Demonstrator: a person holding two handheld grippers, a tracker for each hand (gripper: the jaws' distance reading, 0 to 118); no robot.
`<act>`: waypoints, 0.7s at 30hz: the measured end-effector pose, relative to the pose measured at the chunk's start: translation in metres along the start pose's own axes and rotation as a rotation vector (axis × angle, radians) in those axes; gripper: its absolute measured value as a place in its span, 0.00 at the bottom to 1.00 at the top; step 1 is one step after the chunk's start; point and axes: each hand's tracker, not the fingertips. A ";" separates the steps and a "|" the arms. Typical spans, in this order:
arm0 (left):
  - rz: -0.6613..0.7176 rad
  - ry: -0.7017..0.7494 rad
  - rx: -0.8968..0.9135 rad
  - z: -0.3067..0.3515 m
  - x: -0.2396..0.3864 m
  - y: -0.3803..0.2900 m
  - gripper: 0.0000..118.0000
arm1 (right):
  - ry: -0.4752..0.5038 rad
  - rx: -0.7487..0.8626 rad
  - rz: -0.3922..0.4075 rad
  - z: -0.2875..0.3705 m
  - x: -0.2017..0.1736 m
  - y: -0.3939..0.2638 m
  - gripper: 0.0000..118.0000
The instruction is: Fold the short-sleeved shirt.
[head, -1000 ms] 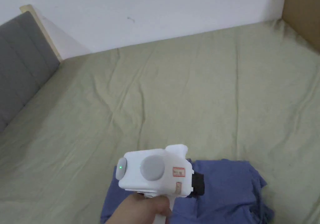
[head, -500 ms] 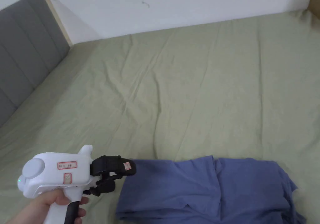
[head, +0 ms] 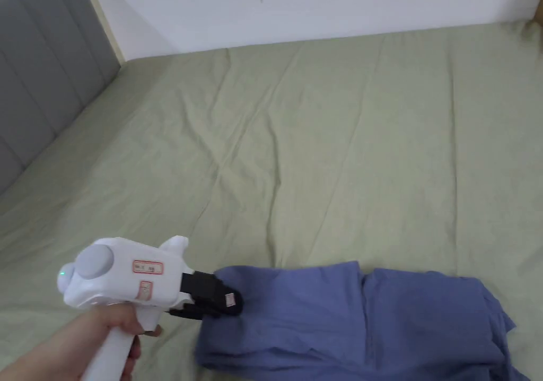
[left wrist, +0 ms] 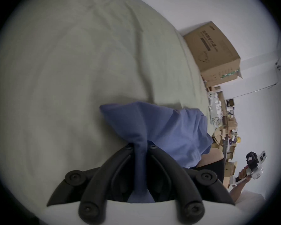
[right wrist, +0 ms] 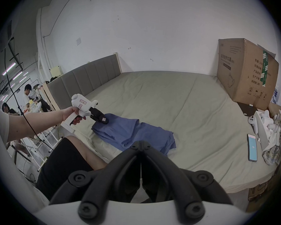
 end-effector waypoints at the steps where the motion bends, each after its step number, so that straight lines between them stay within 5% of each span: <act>1: -0.025 0.029 0.021 0.012 -0.005 0.000 0.08 | 0.004 0.004 0.003 0.000 -0.001 -0.001 0.00; 7: 0.049 0.294 0.059 0.070 -0.030 -0.006 0.08 | 0.029 0.007 0.015 0.001 -0.003 -0.007 0.00; 11: 0.088 0.254 0.009 0.096 0.009 -0.003 0.08 | 0.032 0.017 0.003 0.004 -0.001 -0.010 0.00; 14: -0.068 0.282 0.015 0.104 0.074 0.002 0.08 | 0.042 0.026 -0.028 0.006 0.003 -0.014 0.00; 21: -0.203 0.257 -0.056 0.048 0.190 0.014 0.08 | 0.057 0.062 -0.049 0.021 0.006 -0.023 0.00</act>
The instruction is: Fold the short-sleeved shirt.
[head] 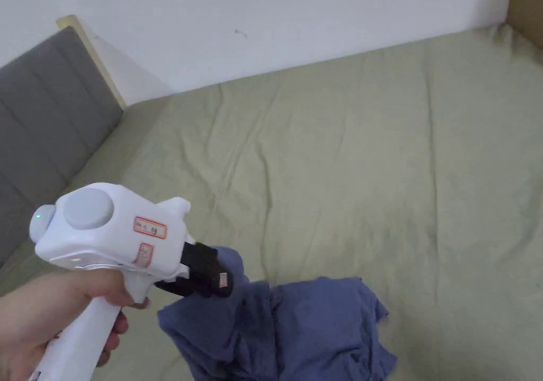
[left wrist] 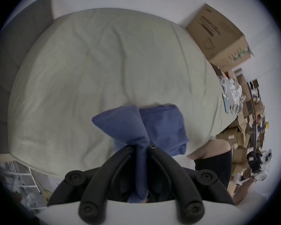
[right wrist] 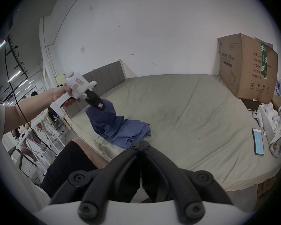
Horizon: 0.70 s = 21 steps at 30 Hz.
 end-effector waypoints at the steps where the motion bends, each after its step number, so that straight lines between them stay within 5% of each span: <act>1: -0.009 -0.006 -0.009 -0.009 0.010 0.002 0.08 | -0.007 0.007 -0.003 0.004 0.002 -0.001 0.00; 10: -0.049 -0.040 -0.094 -0.123 0.086 0.027 0.10 | -0.075 0.035 -0.071 0.035 0.033 -0.018 0.00; 11: -0.043 -0.041 -0.097 -0.130 0.090 0.027 0.23 | -0.079 0.036 -0.076 0.037 0.035 -0.018 0.00; 13: -0.005 -0.122 -0.089 -0.135 0.097 0.026 0.75 | -0.085 0.041 -0.084 0.042 0.039 -0.020 0.00; 14: 0.007 -0.167 -0.080 -0.130 0.097 0.024 0.90 | -0.086 0.041 -0.087 0.043 0.040 -0.020 0.00; 19: -0.057 -0.094 0.065 -0.087 0.090 0.004 0.80 | -0.088 0.052 -0.106 0.043 0.048 -0.020 0.00; 21: -0.100 0.019 0.127 -0.077 0.084 -0.008 0.48 | -0.076 0.058 -0.122 0.041 0.050 -0.020 0.00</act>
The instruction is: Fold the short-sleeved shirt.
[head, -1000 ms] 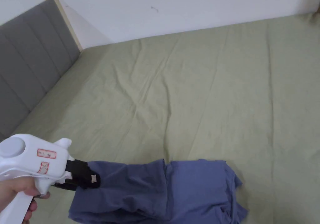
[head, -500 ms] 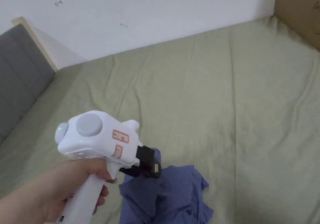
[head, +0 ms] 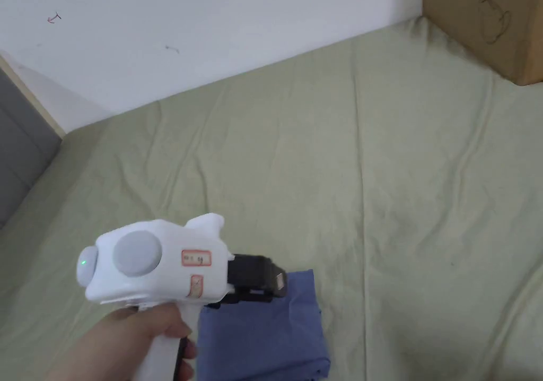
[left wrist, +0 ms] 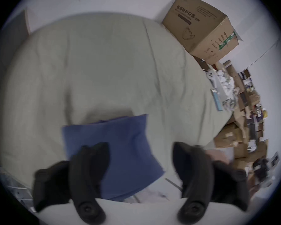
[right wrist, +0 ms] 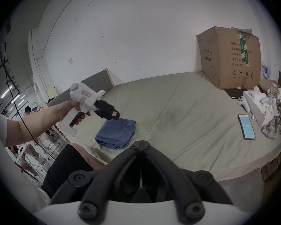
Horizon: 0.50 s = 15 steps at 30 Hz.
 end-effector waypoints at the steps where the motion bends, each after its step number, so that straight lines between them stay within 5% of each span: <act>1: -0.015 0.037 0.007 -0.001 -0.004 -0.006 0.29 | 0.003 0.002 -0.001 0.000 0.002 -0.003 0.00; 2: -0.010 0.075 -0.001 -0.005 -0.008 -0.013 0.07 | 0.007 0.000 0.000 -0.002 0.002 -0.003 0.00; 11: 0.047 -0.029 -0.091 -0.104 0.020 -0.050 0.04 | 0.019 -0.036 0.040 -0.009 -0.012 -0.001 0.00; 15: -0.002 -0.070 -0.050 -0.091 0.042 -0.044 0.04 | 0.036 -0.065 0.050 -0.019 -0.025 0.004 0.00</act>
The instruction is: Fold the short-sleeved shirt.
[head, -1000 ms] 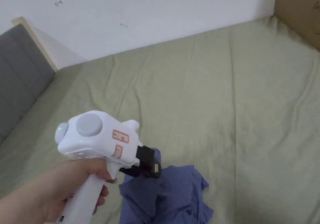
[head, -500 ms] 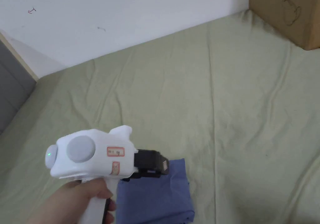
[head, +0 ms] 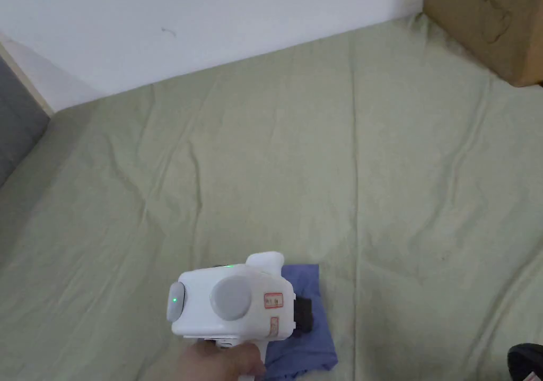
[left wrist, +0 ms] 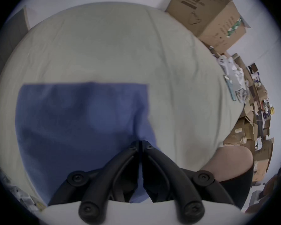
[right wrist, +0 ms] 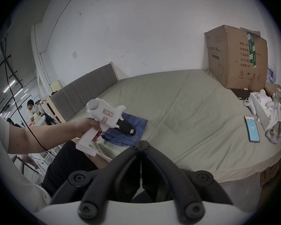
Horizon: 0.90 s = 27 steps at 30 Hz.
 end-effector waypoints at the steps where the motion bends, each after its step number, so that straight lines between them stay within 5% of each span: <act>1: -0.003 -0.032 0.017 0.010 0.002 0.001 0.04 | 0.008 -0.007 0.004 -0.005 -0.003 0.002 0.00; 5: 0.026 -0.105 0.165 0.076 -0.022 -0.004 0.04 | 0.105 -0.059 0.015 -0.051 -0.015 0.009 0.00; 10: 0.185 -0.164 0.284 0.140 -0.094 -0.025 0.04 | 0.161 -0.093 0.023 -0.183 -0.020 0.016 0.00; 14: 0.230 -0.139 0.316 0.147 -0.146 -0.048 0.04 | 0.131 -0.270 -0.048 -0.305 -0.017 0.004 0.00; 18: 0.334 -0.208 0.273 0.124 -0.197 -0.063 0.06 | 0.109 -0.334 -0.039 -0.354 -0.016 -0.022 0.00; 19: 0.360 -0.220 0.271 0.118 -0.206 -0.064 0.15 | 0.122 -0.346 -0.065 -0.357 -0.014 -0.030 0.00; 21: 0.423 -0.298 0.230 0.105 -0.220 -0.061 0.62 | 0.142 -0.291 -0.112 -0.352 -0.008 -0.036 0.00; 23: 0.487 -0.403 0.196 0.089 -0.234 -0.058 0.86 | 0.144 -0.303 -0.079 -0.347 -0.009 -0.031 0.00; 25: 0.509 -0.484 0.200 0.073 -0.239 -0.053 0.99 | 0.140 -0.305 -0.054 -0.348 -0.012 -0.031 0.00; 27: 0.493 -0.540 0.170 0.053 -0.237 -0.046 1.00 | 0.135 -0.299 -0.055 -0.347 -0.013 -0.031 0.00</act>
